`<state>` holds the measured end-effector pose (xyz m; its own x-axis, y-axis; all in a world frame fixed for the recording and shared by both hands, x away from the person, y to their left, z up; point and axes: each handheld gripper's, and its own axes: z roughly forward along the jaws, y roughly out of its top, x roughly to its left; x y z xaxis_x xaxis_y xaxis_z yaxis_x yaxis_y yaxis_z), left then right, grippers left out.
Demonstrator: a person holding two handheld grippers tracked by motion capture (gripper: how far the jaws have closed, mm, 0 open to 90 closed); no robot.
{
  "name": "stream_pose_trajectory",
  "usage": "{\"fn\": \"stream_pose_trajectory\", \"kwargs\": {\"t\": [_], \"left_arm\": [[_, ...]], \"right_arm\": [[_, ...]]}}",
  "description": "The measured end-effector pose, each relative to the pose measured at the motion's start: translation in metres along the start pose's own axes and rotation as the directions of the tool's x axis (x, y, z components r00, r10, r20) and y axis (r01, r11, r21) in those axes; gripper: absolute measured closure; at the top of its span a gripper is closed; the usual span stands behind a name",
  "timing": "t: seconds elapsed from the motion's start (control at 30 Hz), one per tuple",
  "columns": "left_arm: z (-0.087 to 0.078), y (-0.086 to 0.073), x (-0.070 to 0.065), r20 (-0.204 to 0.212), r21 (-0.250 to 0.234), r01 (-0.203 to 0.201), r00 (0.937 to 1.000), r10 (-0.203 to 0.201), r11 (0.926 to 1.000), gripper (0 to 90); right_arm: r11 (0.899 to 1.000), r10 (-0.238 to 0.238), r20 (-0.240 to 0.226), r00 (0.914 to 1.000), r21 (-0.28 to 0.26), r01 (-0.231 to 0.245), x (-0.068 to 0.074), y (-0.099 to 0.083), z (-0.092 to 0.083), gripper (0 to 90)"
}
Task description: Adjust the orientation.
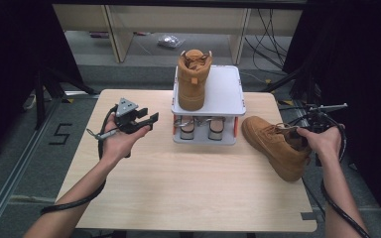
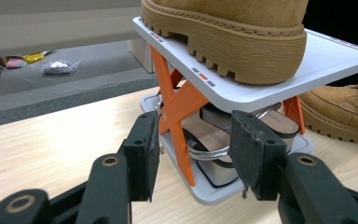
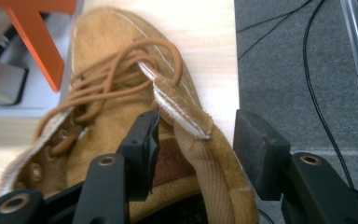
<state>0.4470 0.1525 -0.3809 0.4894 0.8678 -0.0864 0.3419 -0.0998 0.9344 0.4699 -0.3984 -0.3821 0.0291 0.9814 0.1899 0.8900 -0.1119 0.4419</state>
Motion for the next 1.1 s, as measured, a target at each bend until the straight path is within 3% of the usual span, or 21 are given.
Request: {"fn": "stream_pose_trajectory", "kwargs": {"t": [0.13,0.2,0.33,0.37,0.4,0.43,0.63,0.67,0.73,0.77,0.8,0.83,0.87,0.9,1.0,1.07,1.1], "left_arm": [[0.001,-0.002,0.001,0.002,0.007,0.004,1.0000,-0.004,1.0000,51.9],[0.002,-0.003,0.001,0.003,0.011,0.001,1.0000,-0.001,0.9999,51.9],[0.003,-0.003,-0.001,0.010,0.014,0.000,0.9999,0.000,0.9999,51.8],[0.003,-0.003,-0.001,0.010,0.013,0.002,0.9999,-0.003,0.9999,51.8],[0.004,-0.003,-0.001,0.012,0.014,0.001,0.9999,-0.001,0.9999,51.8],[0.004,-0.003,-0.001,0.012,0.014,-0.001,0.9999,0.001,0.9999,51.9],[0.006,-0.005,-0.002,0.016,0.023,-0.002,0.9999,0.002,0.9997,51.9],[0.006,-0.006,-0.002,0.016,0.026,-0.001,0.9999,0.001,0.9997,52.0],[0.007,-0.007,-0.001,0.014,0.029,-0.002,0.9999,0.001,0.9996,52.0],[0.007,-0.007,-0.001,0.014,0.031,0.000,0.9999,-0.001,0.9995,52.0],[0.007,-0.008,-0.001,0.014,0.032,0.001,0.9999,-0.001,0.9995,52.1],[0.007,-0.008,-0.001,0.014,0.033,0.001,0.9999,-0.001,0.9995,52.0],[0.007,-0.008,-0.001,0.015,0.033,0.001,0.9999,-0.001,0.9995,52.1],[0.007,-0.008,-0.001,0.015,0.033,0.001,0.9999,-0.001,0.9995,52.1],[0.007,-0.008,-0.003,0.018,0.030,-0.001,0.9998,0.000,0.9996,52.1],[0.007,-0.008,-0.003,0.018,0.031,-0.002,0.9998,0.001,0.9995,52.1],[0.007,-0.007,-0.003,0.019,0.030,-0.001,0.9998,0.001,0.9996,52.1]], "right_arm": [[0.998,-0.042,0.008,0.9991,0.039,0.042,-0.001,0.004,0.008,57.5],[0.997,-0.027,0.017,0.9995,0.068,0.026,0.002,0.006,0.012,61.4],[0.994,-0.074,0.035,0.9967,0.088,0.070,0.003,0.008,0.016,67.2],[0.991,-0.116,0.038,0.9925,0.074,0.113,0.000,0.009,0.017,68.1],[0.990,-0.119,0.024,0.9926,0.080,0.117,0.000,0.009,0.017,68.8],[0.993,-0.087,0.022,0.9960,0.084,0.085,0.003,0.008,0.017,69.6],[0.988,-0.123,0.010,0.9923,0.100,0.122,0.004,0.008,0.016,78.6],[0.989,-0.121,0.010,0.9926,0.082,0.120,0.005,0.008,0.016,80.0],[0.983,-0.158,0.027,0.9871,0.098,0.155,0.006,0.007,0.013,82.0],[0.987,-0.133,0.021,0.9909,0.093,0.131,0.009,0.005,0.013,82.8],[0.985,-0.133,0.019,0.9909,0.117,0.130,0.010,0.004,0.011,83.3],[0.989,-0.118,0.010,0.9929,0.093,0.117,0.013,0.002,0.011,83.7],[0.984,-0.139,0.013,0.9903,0.111,0.136,0.012,0.001,0.009,83.9],[0.989,-0.119,0.010,0.9928,0.091,0.118,0.015,0.000,0.009,84.0],[0.990,-0.124,0.029,0.9919,0.073,0.121,0.019,-0.005,0.005,84.4],[0.993,-0.100,0.034,0.9944,0.066,0.098,0.025,-0.006,0.002,84.7],[0.989,-0.140,0.043,0.9892,0.046,0.138,0.024,-0.006,0.001,84.7]]}}
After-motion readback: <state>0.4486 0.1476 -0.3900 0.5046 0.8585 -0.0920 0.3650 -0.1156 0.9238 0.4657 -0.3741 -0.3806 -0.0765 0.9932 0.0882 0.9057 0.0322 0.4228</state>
